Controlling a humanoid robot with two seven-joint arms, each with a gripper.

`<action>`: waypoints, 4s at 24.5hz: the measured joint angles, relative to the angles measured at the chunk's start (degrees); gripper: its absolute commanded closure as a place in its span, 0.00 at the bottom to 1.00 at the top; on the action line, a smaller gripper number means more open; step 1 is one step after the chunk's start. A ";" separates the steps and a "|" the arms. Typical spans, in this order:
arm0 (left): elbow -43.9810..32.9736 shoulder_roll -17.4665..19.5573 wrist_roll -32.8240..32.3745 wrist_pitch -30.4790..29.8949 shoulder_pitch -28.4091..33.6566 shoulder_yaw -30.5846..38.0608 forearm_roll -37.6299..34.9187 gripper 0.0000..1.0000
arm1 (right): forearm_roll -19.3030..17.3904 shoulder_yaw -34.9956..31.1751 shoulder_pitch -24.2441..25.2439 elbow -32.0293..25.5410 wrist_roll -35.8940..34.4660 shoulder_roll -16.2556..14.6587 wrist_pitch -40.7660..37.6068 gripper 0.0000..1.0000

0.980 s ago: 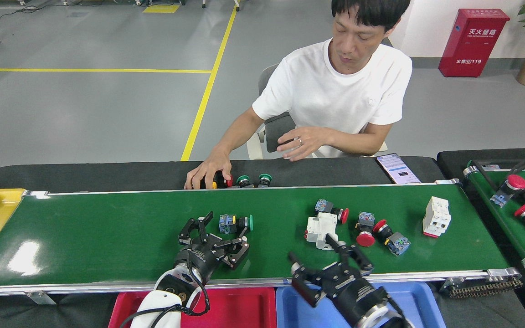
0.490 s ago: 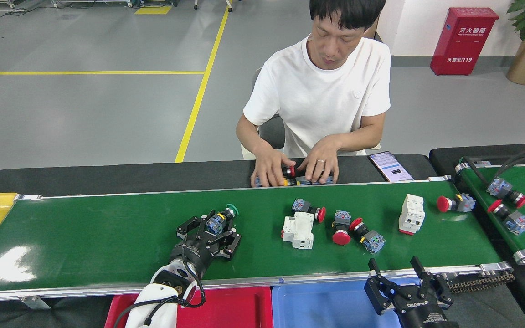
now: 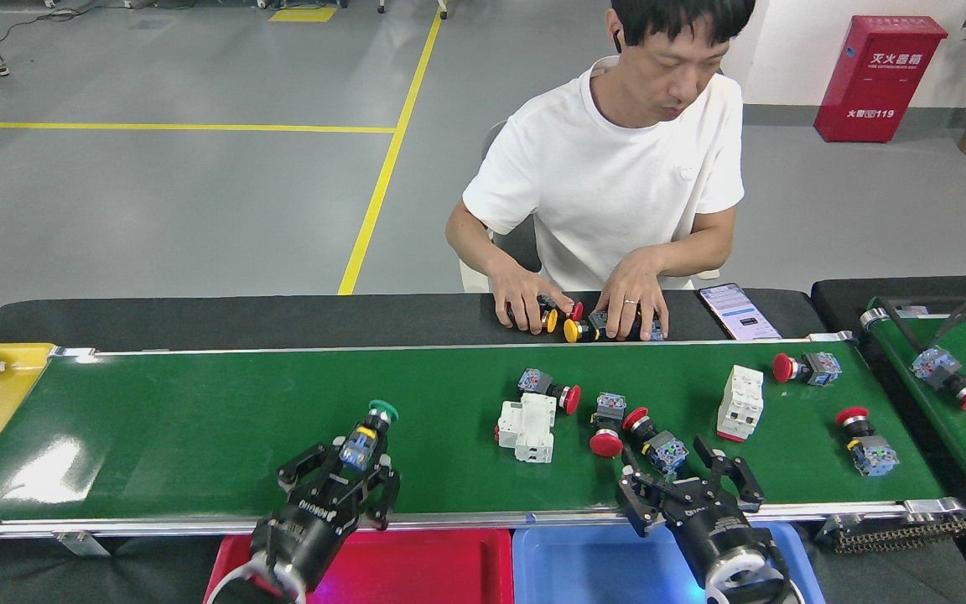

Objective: Pick switch part from conveyor to tray

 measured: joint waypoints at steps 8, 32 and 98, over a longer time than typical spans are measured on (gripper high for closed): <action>-2.57 6.25 1.30 -0.72 6.42 0.03 -0.98 0.00 | -4.36 3.11 -1.59 0.87 0.64 -1.61 -4.91 0.83; -3.27 -5.76 -0.11 3.75 6.37 21.50 5.76 0.00 | -9.97 10.79 12.94 -16.86 9.25 4.89 -27.70 0.01; -5.35 -2.96 -2.74 -0.12 3.89 17.22 5.39 0.90 | -0.99 19.46 14.93 -17.65 7.53 6.03 -2.96 0.00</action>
